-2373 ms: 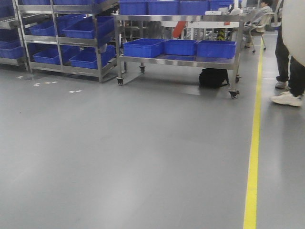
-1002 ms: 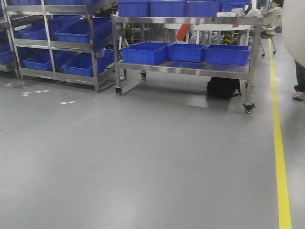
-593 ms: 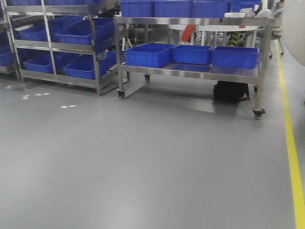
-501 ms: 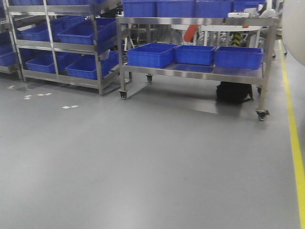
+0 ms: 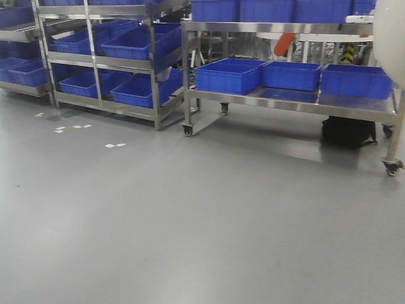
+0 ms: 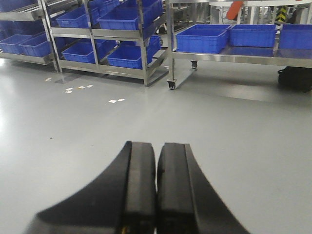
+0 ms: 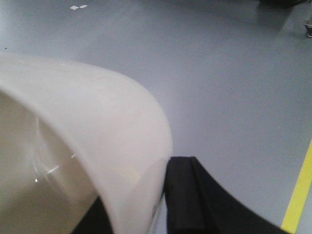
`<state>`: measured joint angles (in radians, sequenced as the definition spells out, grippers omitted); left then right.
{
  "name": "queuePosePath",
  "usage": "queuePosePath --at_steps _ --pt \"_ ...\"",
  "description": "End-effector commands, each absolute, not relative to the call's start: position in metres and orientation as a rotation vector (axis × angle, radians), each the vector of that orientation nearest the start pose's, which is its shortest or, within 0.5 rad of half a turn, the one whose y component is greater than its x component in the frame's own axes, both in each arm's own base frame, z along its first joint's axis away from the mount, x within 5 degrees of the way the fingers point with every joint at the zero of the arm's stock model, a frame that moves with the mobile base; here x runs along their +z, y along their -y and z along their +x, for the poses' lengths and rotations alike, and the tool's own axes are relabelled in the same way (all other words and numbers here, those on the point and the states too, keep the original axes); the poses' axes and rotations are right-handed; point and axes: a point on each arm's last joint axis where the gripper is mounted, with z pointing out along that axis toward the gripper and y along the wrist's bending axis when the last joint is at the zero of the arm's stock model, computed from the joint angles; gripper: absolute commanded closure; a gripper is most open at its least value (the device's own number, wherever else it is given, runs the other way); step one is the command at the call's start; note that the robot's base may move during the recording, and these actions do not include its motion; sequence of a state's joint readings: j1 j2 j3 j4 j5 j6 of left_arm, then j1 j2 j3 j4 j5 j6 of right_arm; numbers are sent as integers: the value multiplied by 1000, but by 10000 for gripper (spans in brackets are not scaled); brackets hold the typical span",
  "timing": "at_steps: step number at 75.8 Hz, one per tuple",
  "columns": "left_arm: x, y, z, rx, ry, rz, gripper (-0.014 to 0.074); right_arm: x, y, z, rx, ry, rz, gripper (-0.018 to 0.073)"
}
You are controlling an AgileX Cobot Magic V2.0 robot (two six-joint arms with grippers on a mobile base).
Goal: Move white bin to right shelf second layer
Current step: 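Drive past the blue crate racks carrying the bin in the right gripper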
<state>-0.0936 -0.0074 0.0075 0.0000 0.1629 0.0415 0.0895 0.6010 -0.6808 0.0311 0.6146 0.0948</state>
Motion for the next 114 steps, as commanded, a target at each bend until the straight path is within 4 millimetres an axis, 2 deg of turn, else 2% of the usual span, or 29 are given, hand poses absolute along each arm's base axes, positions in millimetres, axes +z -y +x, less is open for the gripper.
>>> queuePosePath --at_steps 1,114 --pt "192 6 56 -47 -1580 108 512 356 -11 117 151 -1901 23 511" --pt "192 6 56 -47 -1580 108 512 356 -11 117 151 -1901 23 511"
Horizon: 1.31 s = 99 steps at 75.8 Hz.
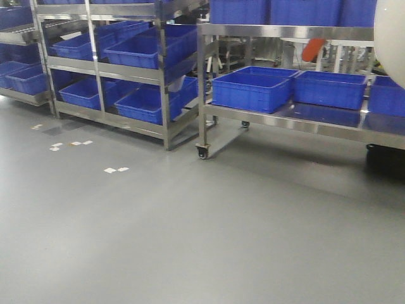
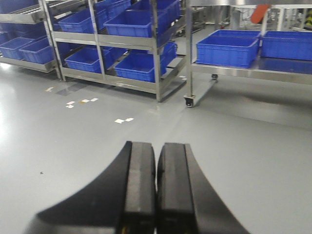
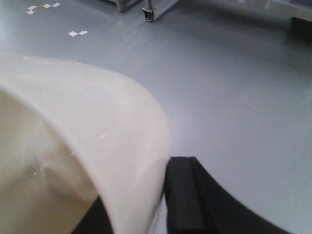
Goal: Move white bin to right shelf second layer
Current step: 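Drive past the blue crate racks carrying the bin in the right gripper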
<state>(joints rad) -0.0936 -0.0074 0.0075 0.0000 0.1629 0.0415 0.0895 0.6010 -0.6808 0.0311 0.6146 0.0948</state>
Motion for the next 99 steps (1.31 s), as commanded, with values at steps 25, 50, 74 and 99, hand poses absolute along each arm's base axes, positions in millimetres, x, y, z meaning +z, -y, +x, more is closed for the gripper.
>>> queuePosePath --at_steps 25,50,74,99 --pt "192 6 56 -47 -1580 108 512 356 -11 117 151 -1901 23 511" --pt "192 6 56 -47 -1580 108 512 356 -11 117 151 -1901 23 511" --pt "192 6 56 -47 -1580 108 512 356 -11 117 151 -1901 23 511" --pt "192 6 56 -47 -1580 108 512 356 -11 117 151 -1901 23 511"
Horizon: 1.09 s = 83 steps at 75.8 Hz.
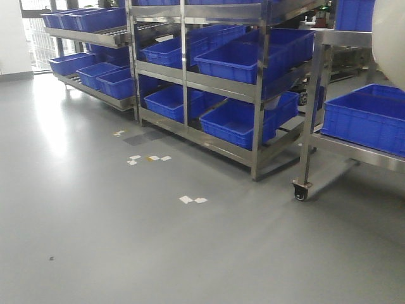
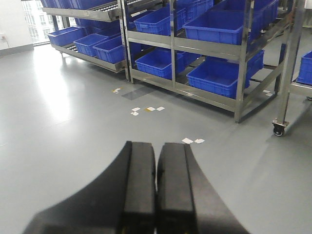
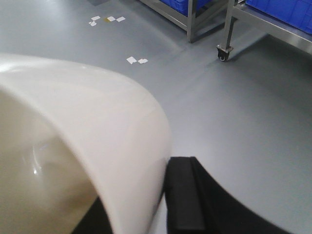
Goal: Move white bin to right shelf second layer
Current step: 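Drive past the blue crate racks carrying the bin in the right gripper, then drive toward the windows carrying the bin in the right gripper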
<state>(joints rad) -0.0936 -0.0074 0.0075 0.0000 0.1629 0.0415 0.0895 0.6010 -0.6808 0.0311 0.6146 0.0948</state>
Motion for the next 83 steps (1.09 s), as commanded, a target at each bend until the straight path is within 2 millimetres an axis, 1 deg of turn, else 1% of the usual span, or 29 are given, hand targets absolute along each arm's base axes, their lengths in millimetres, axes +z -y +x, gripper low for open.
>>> queuePosePath --at_steps 1,83 --pt "192 6 56 -47 -1580 108 512 356 -11 117 151 -1901 23 511" --pt "192 6 56 -47 -1580 108 512 356 -11 117 151 -1901 23 511"
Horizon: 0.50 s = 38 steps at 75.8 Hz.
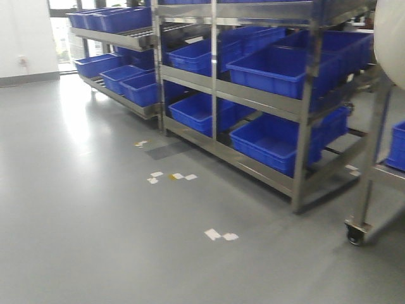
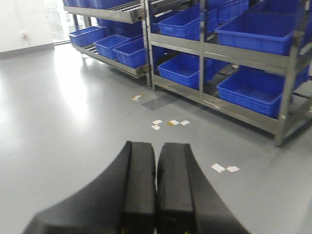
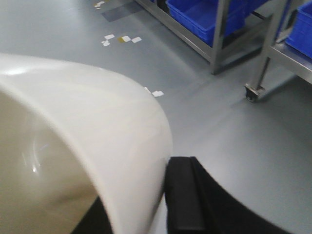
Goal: Move white bin to right shelf second layer
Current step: 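Drive toward the windows carrying the bin in the right gripper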
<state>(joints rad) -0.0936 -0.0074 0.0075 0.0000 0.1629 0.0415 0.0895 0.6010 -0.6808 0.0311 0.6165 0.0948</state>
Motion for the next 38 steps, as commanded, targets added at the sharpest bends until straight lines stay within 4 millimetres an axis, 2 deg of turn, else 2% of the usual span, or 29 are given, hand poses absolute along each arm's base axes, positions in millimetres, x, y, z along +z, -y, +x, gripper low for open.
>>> queuePosePath --at_steps 1,38 --pt "192 6 56 -47 -1580 108 512 356 -11 117 151 -1901 23 511" --pt "192 6 56 -47 -1580 108 512 356 -11 117 151 -1901 23 511"
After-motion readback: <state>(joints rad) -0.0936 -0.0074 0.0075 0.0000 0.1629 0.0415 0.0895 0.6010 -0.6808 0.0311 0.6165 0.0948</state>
